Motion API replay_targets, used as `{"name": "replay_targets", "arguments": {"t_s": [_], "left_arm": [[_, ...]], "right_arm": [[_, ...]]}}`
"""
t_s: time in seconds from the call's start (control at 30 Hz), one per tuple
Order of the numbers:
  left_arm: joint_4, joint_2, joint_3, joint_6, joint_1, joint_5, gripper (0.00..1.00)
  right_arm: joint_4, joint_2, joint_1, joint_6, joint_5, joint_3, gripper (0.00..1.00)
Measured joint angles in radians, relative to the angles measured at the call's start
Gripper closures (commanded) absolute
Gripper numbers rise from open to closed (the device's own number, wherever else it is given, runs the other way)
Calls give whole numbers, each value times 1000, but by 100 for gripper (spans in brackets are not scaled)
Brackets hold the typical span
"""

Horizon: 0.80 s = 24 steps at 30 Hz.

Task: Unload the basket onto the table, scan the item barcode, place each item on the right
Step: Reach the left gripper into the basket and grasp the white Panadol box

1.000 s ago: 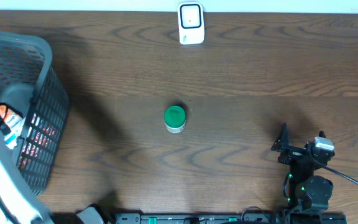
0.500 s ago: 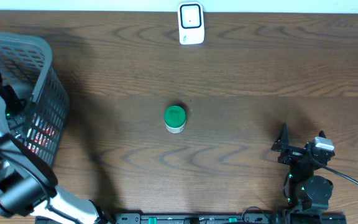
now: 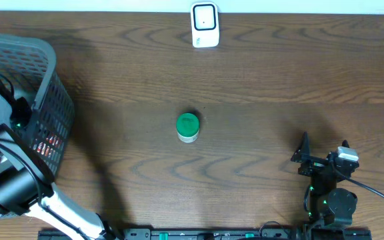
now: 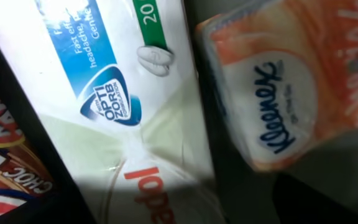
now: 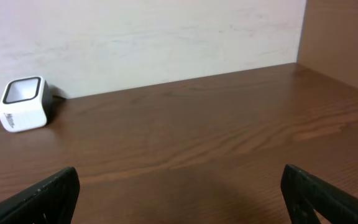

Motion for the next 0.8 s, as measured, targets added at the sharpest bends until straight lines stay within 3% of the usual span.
{"name": "replay_targets", "arguments": {"t_s": [0.13,0.2,0.3,0.67,0.8], "left_arm": [[-14,3,2,1,0,0,43],[-27,6,2,2,0,0,44],[-35,6,2,-3,0,0,61],[-77,-3,3,4,4,17,60],[-83,-79,2,4,29,67,60]], "right_arm": [[0,0,0,0,0,0,1],[0,0,0,0,0,0,1],[0,0,0,0,0,0,1],[0,0,0,0,0,0,1],[0,0,0,0,0,0,1]]}}
